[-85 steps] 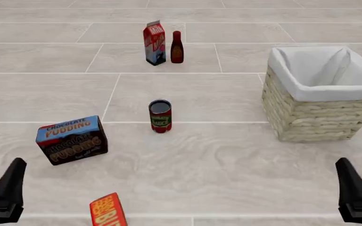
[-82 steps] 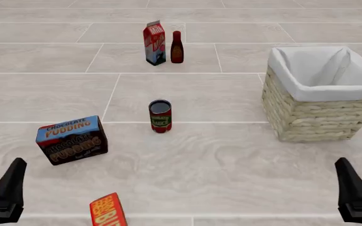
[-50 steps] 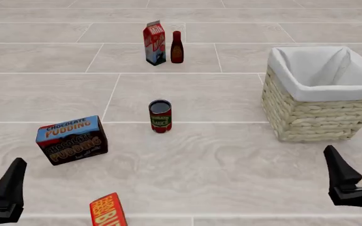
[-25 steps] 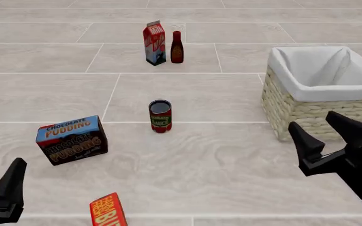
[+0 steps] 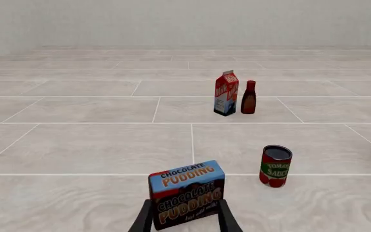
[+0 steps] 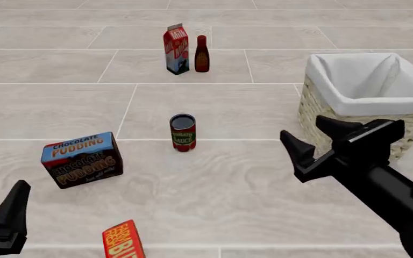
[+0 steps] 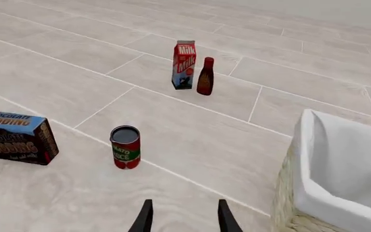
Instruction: Pick the tomato sauce and place it in the basket.
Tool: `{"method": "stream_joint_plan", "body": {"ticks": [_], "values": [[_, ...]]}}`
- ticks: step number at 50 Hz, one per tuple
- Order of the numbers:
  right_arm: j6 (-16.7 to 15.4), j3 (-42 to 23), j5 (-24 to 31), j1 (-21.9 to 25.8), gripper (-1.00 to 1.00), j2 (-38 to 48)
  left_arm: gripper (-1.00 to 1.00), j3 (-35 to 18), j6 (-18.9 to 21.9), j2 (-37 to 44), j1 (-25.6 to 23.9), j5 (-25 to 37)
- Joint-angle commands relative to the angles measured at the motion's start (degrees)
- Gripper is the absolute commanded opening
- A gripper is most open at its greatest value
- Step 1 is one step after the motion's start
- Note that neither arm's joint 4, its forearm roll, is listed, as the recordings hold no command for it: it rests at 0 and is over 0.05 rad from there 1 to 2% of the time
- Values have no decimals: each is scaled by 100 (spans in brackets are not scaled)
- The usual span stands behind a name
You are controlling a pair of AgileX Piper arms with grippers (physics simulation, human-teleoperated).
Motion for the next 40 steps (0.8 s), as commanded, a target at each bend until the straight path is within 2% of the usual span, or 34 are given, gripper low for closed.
{"method": "stream_joint_plan", "body": {"ticks": [1, 7, 9, 21, 26, 40], "values": [[84, -497, -368, 391, 100, 1154, 100, 0, 0, 0, 0, 0], [147, -678, -312, 498, 100, 1370, 100, 0, 0, 0, 0, 0], [203, -880, -296, 651, 100, 1707, 100, 0, 0, 0, 0, 0], [311, -1104, -731, 858, 100, 2453, 100, 0, 0, 0, 0, 0], [187, -1213, -880, 875, 100, 2710, 100, 0, 0, 0, 0, 0], [207, -1646, -933, 844, 100, 3240, 100, 0, 0, 0, 0, 0]]}}
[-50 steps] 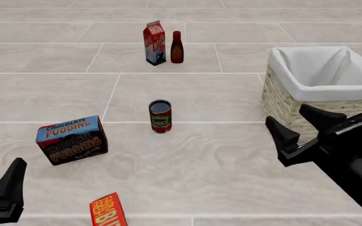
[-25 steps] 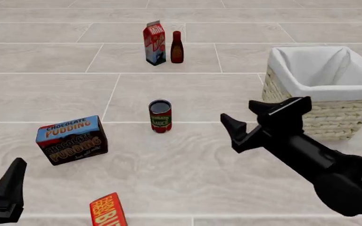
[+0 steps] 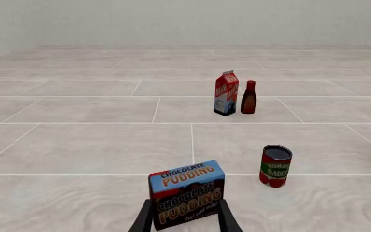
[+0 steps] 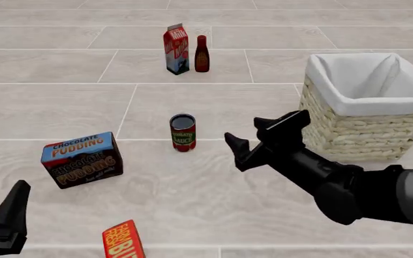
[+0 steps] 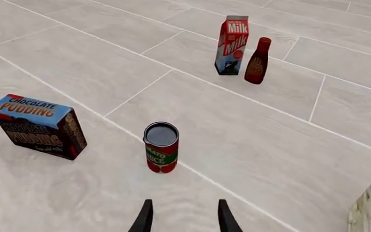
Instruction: Pick the tomato sauce and place it in the basket.
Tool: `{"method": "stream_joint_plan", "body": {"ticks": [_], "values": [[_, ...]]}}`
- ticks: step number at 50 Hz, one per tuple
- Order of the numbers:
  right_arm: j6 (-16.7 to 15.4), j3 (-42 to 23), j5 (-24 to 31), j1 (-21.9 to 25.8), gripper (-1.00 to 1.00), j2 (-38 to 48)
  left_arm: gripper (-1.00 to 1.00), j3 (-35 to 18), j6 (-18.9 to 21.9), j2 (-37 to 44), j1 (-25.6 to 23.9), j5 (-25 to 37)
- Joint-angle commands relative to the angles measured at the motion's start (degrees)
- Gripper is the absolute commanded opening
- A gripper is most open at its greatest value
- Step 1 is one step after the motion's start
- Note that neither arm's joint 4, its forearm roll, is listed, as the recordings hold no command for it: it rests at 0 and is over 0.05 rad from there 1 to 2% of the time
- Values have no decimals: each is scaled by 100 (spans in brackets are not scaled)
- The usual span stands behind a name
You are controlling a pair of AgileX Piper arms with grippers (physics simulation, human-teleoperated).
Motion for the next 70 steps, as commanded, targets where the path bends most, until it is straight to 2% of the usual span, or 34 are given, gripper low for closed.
{"method": "stream_joint_plan", "body": {"ticks": [1, 28, 70], "values": [[11, -342, -105, -15, 100, 480, 100, 0, 0, 0, 0, 0], [80, -1166, -51, 215, 100, 1416, 100, 0, 0, 0, 0, 0], [123, -2210, 150, 274, 100, 2466, 100, 0, 0, 0, 0, 0]]}}
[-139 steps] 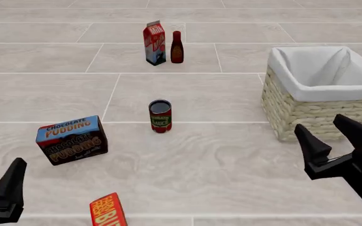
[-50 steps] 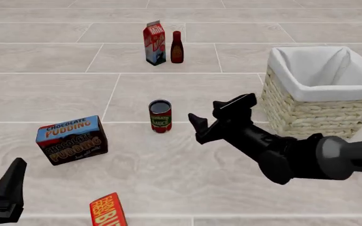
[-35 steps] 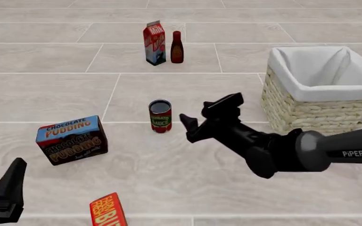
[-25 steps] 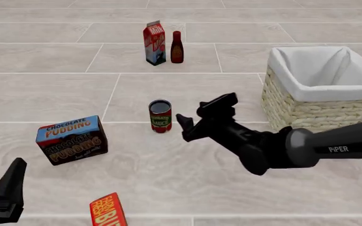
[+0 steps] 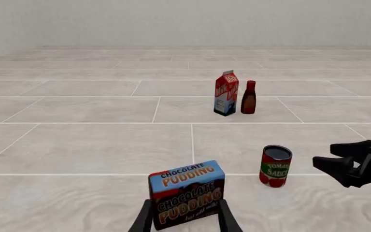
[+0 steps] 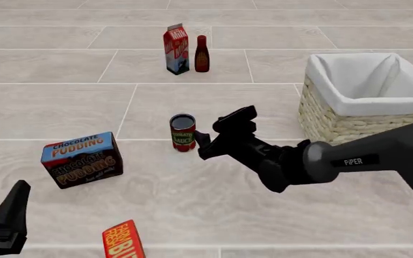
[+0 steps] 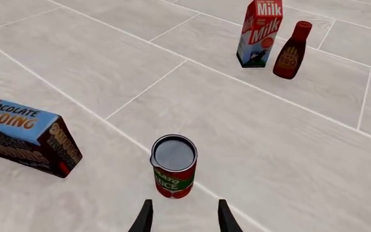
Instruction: Pick the tomato sauce and place it in the basket.
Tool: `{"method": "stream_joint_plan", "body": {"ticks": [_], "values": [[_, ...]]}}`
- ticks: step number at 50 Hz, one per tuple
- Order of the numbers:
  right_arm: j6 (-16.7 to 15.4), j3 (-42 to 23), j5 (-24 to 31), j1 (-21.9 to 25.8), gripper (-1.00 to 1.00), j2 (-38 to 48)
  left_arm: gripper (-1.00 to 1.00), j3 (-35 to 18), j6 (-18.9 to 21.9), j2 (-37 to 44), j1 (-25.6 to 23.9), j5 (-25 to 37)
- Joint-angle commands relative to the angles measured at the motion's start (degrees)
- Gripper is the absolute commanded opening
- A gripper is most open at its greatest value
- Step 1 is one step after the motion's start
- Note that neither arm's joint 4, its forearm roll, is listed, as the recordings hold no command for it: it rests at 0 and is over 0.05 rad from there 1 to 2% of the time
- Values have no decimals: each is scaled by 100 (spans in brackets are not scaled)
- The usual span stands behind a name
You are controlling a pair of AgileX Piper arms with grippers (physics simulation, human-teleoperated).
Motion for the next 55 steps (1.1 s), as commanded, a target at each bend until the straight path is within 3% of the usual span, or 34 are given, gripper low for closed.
{"method": "stream_joint_plan", "body": {"ticks": [1, 55], "values": [[2, -284, 57, 19, 100, 262, 100, 0, 0, 0, 0, 0], [8, -1246, 269, 142, 100, 1237, 100, 0, 0, 0, 0, 0]]}}
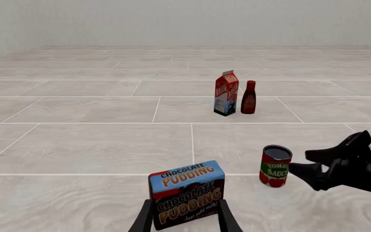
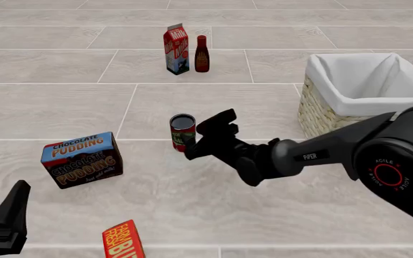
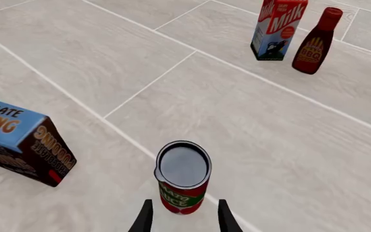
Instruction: Pick the tomato sauce and place it in the basket.
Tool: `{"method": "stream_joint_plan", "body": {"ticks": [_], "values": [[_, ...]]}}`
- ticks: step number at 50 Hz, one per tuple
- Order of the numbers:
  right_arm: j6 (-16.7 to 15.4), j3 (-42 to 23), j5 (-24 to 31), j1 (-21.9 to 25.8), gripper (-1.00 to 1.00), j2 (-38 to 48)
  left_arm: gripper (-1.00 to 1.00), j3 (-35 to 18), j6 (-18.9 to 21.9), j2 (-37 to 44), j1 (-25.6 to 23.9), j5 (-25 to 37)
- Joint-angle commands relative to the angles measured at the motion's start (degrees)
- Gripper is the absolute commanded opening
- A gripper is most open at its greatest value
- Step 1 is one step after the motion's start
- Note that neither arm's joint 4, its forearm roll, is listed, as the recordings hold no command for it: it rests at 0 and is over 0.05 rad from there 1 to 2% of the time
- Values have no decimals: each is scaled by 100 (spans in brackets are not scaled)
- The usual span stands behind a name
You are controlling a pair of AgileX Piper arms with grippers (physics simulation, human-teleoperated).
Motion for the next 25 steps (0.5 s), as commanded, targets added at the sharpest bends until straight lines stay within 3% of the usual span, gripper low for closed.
{"method": "stream_joint_plan", "body": {"ticks": [1, 25], "values": [[7, -179, 55, 18, 100, 170, 100, 0, 0, 0, 0, 0], [48, -546, 103, 15, 100, 553, 100, 0, 0, 0, 0, 0]]}}
